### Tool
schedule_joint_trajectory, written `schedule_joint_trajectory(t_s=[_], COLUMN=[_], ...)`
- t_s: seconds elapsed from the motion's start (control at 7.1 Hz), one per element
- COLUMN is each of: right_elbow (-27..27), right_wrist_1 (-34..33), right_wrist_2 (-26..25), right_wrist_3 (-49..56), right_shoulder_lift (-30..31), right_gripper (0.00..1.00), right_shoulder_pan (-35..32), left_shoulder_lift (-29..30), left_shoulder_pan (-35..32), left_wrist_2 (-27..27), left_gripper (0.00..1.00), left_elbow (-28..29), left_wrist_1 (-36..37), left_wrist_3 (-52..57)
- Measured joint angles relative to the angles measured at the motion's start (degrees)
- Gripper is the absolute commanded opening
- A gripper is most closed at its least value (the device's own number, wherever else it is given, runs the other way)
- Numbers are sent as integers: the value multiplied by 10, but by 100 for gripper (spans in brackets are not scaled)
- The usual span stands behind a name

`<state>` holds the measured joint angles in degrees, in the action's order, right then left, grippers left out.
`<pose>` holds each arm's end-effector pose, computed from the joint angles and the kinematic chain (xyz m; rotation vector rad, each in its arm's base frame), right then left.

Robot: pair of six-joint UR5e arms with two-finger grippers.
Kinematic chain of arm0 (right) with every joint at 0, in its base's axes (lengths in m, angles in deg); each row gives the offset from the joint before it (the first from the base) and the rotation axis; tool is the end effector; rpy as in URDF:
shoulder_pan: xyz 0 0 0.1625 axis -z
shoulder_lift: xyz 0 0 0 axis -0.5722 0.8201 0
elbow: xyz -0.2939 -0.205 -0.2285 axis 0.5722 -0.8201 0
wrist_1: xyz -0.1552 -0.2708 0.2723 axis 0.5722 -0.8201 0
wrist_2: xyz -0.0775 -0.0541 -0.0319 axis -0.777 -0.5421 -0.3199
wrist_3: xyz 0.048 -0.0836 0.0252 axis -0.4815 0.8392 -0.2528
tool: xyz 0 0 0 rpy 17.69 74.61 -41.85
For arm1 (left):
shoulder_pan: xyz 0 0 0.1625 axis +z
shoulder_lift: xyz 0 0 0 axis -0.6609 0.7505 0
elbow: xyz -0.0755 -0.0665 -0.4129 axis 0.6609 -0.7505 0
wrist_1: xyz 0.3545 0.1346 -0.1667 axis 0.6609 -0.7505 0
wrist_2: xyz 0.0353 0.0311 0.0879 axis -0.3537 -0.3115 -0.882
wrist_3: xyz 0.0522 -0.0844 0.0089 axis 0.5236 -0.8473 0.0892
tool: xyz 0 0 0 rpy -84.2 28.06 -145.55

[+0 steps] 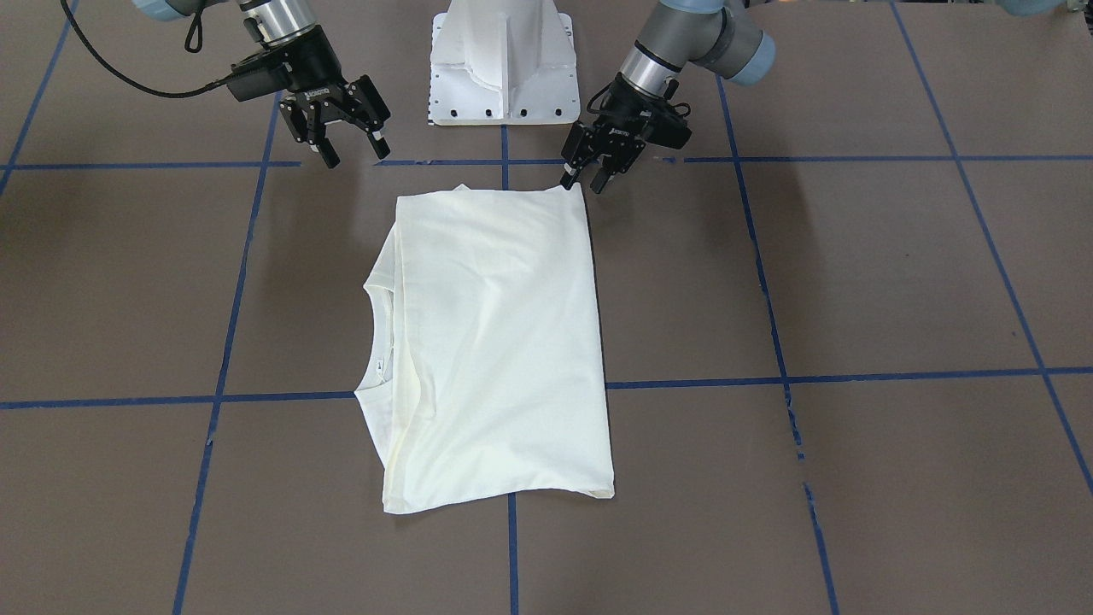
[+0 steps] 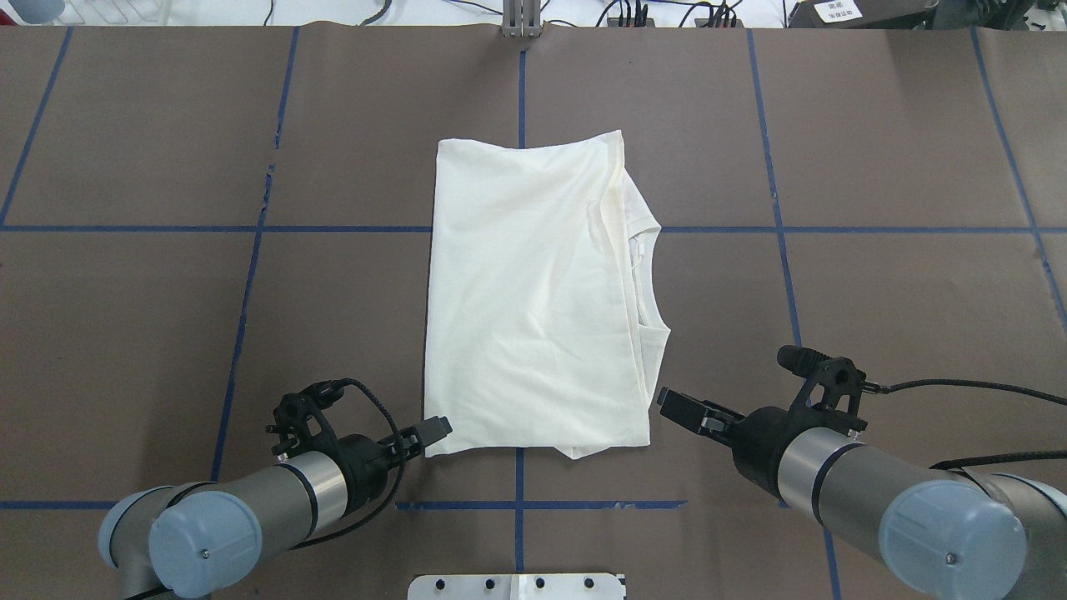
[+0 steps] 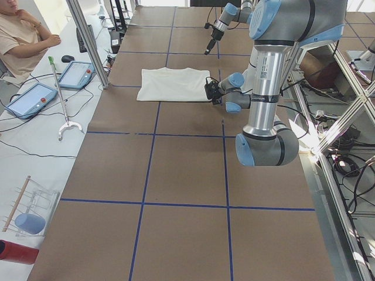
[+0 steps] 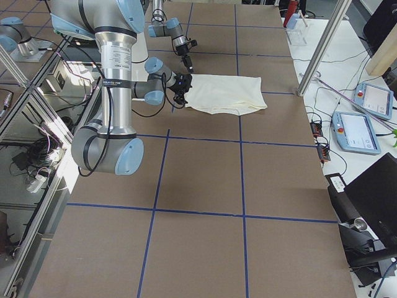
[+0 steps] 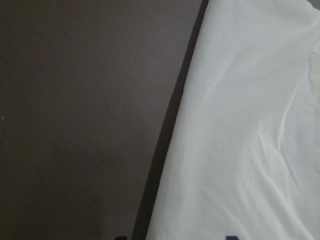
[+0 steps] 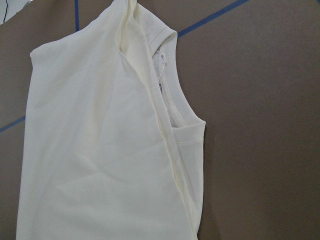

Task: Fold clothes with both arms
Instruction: 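Lower both grippers and grasp the near edge of the folded shirt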

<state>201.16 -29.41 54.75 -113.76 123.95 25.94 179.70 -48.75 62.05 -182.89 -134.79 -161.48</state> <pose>-0.4118 -0.2340 0.3184 0.3055 -1.1592 0.4790 0.5371 -0.2334 0.3206 0.1604 1.3389 -0.5351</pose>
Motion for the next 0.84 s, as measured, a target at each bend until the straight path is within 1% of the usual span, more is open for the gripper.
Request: schedule_joint_trajectory(t_s=[0.42,0.56,0.7,0.84], right_elbow=[-1,-1,-1,-1], right_wrist_1=[0,0,0,0], right_wrist_2=[0,0,-1,-1], right_wrist_3=[0,0,0,0], right_shoulder_lift=[1,1,1,1], right_gripper=[100,100,100,100], right_shoulder_pan=[0,0,0,0], left_shoulder_lift=[15,24,32,36], left_shoulder_pan=[1,2,2,1], left_wrist_2=[-1,-1,-1,0], left_gripper=[73,67,42,15], left_elbow=[17,28,35,37], left_wrist_1=[0,0,0,0], left_wrist_3=[0,0,0,0])
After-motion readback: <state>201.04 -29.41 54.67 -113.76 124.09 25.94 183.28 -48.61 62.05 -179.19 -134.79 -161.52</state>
